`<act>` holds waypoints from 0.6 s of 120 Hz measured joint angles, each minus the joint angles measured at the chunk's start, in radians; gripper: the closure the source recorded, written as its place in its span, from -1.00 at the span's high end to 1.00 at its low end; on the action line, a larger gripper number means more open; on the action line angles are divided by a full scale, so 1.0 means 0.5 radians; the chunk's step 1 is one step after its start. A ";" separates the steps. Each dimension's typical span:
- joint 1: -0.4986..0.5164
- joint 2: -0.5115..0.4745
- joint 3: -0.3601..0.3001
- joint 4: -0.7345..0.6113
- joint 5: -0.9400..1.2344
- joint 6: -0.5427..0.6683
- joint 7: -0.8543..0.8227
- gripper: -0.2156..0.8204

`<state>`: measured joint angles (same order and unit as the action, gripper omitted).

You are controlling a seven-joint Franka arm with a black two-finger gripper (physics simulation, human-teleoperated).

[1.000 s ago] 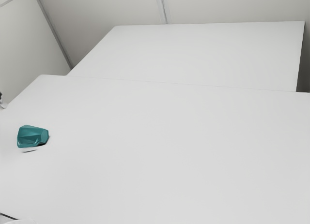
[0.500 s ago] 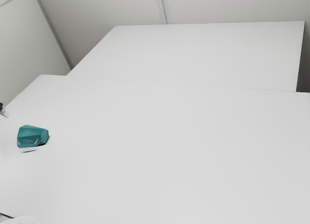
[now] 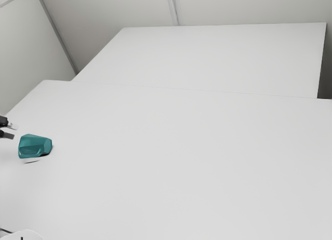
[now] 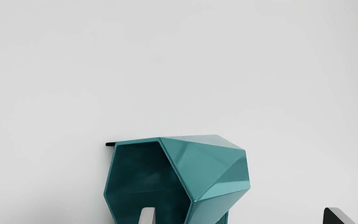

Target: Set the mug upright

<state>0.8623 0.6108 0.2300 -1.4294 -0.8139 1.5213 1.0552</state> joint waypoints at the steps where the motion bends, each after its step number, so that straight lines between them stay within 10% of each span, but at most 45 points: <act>1: 0.001 0.000 0.000 -0.004 -0.002 -0.004 0.001 0.55; 72: 0.034 0.034 -0.002 -0.069 -0.034 -0.078 0.044 0.55</act>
<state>0.8794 0.6276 0.2289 -1.4639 -0.8308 1.4822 1.0771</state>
